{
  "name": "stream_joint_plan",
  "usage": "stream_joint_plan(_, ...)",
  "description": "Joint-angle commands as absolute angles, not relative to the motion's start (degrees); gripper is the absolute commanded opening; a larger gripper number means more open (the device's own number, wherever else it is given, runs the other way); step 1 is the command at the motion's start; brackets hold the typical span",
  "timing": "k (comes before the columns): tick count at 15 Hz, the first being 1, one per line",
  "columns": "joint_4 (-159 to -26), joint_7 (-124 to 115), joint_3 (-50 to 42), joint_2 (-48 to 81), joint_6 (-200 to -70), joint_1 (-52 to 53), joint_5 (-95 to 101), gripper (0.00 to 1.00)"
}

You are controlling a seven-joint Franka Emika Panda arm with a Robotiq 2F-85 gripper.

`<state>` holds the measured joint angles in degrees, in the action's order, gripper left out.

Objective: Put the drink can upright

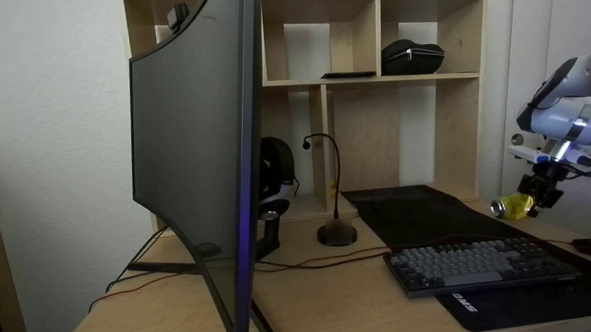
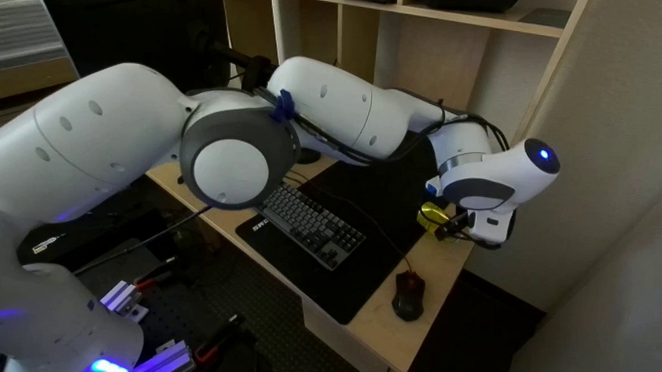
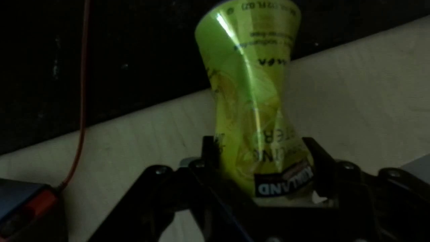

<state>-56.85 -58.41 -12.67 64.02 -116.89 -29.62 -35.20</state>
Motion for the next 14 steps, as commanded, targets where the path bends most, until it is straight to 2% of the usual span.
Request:
stream_joint_plan(1,-69.33,-56.3,-16.49,53.39,-124.11,-22.12,-30.25,0.39)
stream_joint_plan(6,-80.3,-57.83,-23.31,46.66,-136.51,-10.26,-20.87,0.39)
stream_joint_plan(7,-71.4,-58.52,-20.73,51.33,-131.62,-14.14,-23.6,0.64)
stream_joint_plan(9,-75.08,-60.04,-19.75,49.08,-134.76,-13.04,-18.99,0.64)
stream_joint_plan(10,-76.09,-60.08,-20.09,48.67,-135.35,-12.52,-18.79,0.39)
stream_joint_plan(14,-79.28,-59.98,-26.79,52.4,-149.88,-6.46,-12.72,0.39)
